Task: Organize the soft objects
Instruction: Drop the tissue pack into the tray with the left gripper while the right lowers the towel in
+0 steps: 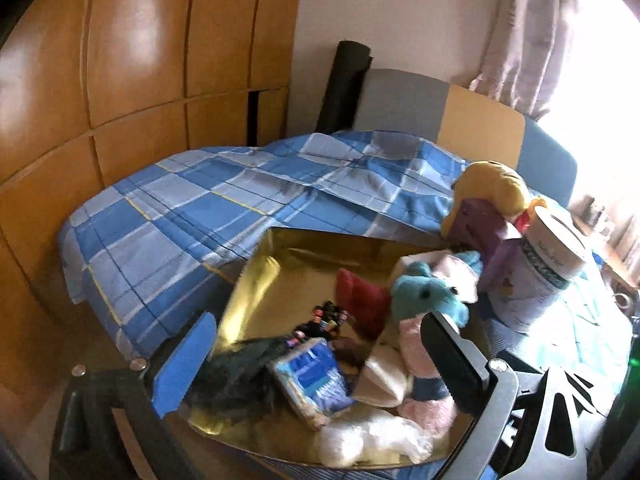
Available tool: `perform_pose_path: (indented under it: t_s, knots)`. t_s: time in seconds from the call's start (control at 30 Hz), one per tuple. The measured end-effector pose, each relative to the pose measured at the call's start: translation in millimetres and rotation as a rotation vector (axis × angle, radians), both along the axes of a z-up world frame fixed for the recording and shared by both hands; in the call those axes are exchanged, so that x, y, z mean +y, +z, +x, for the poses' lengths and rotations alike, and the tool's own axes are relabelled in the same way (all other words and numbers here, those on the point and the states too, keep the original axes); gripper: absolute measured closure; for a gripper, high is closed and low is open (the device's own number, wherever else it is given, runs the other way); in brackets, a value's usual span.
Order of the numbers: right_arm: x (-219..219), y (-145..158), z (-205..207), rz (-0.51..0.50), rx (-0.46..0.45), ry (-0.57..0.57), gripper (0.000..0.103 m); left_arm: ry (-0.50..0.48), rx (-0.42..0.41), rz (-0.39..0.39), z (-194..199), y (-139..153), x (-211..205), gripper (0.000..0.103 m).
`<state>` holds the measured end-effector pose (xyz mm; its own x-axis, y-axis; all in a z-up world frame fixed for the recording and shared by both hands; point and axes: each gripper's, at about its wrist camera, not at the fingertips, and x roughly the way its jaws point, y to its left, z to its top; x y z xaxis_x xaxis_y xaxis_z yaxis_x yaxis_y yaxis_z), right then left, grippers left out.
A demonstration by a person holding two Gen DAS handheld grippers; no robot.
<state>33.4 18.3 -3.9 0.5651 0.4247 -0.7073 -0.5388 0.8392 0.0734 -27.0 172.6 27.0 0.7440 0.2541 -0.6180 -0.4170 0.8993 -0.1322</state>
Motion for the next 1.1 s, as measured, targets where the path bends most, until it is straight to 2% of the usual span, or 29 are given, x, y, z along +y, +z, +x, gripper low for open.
perform_pose_path:
  t_s: [0.17, 0.3, 0.5, 0.73, 1.1]
  knots:
    - [-14, 13, -9, -0.028, -0.089, -0.109, 0.059, -0.016, -0.009, -0.009, -7, 0, -11, 0.000]
    - [-22, 18, -12, -0.055, -0.120, -0.167, 0.059, -0.013, 0.023, 0.021, -7, 0, -24, 0.000]
    - [-35, 16, -16, -0.043, -0.108, -0.199, 0.059, -0.001, 0.010, 0.066, -17, 2, -38, 0.000]
    - [-41, 17, -21, -0.020, -0.111, -0.208, 0.059, 0.017, 0.015, 0.067, -19, -2, -42, 0.000]
    - [-45, 12, -22, -0.018, -0.096, -0.211, 0.059, -0.012, 0.061, 0.068, -14, -12, -49, 0.000]
